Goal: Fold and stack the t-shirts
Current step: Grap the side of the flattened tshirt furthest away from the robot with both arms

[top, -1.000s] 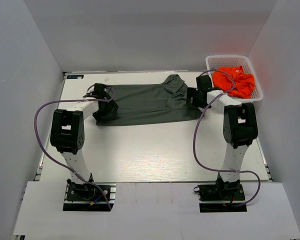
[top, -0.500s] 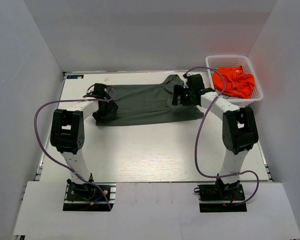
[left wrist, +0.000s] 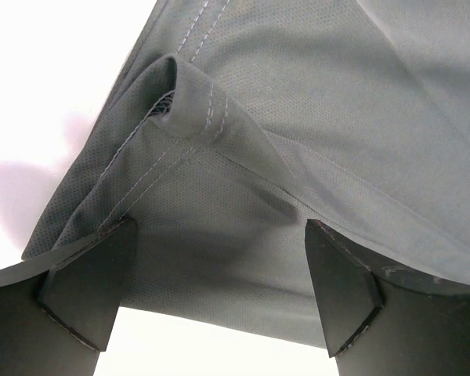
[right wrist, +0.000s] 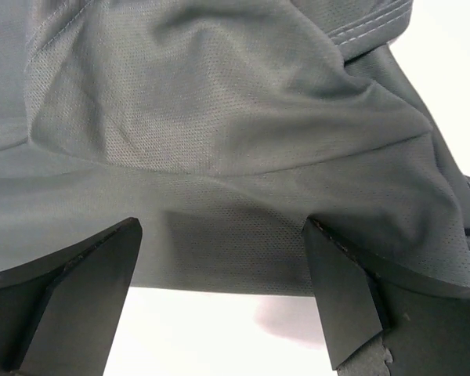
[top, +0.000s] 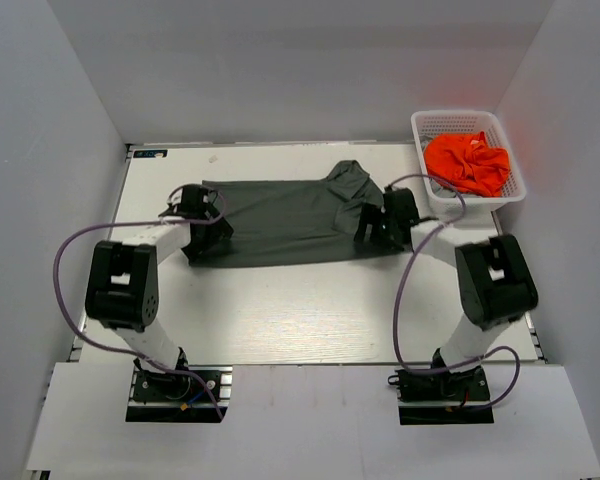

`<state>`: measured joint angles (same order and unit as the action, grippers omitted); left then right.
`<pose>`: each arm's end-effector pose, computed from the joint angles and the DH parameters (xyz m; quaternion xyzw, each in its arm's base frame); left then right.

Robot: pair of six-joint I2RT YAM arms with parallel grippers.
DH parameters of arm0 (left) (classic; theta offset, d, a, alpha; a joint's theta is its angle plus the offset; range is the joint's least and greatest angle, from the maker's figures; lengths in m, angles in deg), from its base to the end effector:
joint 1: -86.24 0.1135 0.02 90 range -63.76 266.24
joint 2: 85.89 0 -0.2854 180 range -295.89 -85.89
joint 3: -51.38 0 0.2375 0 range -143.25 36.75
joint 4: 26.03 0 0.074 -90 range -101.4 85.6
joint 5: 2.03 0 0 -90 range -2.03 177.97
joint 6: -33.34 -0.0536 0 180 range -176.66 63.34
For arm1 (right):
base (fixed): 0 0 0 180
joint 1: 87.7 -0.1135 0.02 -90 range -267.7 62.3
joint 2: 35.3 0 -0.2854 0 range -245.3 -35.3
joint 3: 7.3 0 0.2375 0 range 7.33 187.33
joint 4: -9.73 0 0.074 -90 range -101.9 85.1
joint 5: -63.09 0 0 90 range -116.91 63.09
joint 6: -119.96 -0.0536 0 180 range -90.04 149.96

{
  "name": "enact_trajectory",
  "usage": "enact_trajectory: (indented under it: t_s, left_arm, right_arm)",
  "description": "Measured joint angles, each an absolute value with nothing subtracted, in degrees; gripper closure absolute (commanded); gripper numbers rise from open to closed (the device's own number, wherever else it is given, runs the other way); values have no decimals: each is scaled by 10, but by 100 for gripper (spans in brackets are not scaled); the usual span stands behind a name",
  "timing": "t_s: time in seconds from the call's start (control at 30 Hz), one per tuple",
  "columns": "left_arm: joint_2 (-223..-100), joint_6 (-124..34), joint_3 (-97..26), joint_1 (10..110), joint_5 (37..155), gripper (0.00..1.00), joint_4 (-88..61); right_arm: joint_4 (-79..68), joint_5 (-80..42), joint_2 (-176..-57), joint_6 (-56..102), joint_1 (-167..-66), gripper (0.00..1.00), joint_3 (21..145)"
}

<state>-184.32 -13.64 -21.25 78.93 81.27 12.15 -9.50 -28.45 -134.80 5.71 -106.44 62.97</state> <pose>0.3296 -0.0360 0.1781 -0.3107 0.9218 -0.0440 0.2276 0.3404 0.1140 0.1835 0.0497 0.9336 0.1182 0.3345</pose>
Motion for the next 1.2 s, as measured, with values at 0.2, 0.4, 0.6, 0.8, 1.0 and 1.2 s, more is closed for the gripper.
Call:
enact_trajectory:
  t_s: [0.2, 0.4, 0.6, 0.8, 1.0, 1.2]
  left_arm:
    - [-1709, -120, -75, 783, 832, 1, 126]
    - [-1548, -107, 10, 771, 847, 1, 227]
    - [-1464, -106, -59, 771, 827, 1, 272]
    - [-1570, -106, -199, 781, 791, 1, 254]
    - [-1783, -107, -348, 786, 722, 1, 244]
    - [-1934, -112, -437, 791, 693, 1, 259]
  right_arm:
    - [-95, -280, -1179, 5, -1080, 10, 458]
    - [-211, -283, -1017, -15, -1101, 10, 383]
    - [-243, -265, -920, -3, -1105, 10, 410]
    - [-239, -269, -989, 20, -1105, 10, 517]
    - [-234, -291, -1137, 34, -1103, 10, 645]
    - [-232, -319, -1241, 48, -1098, 10, 719]
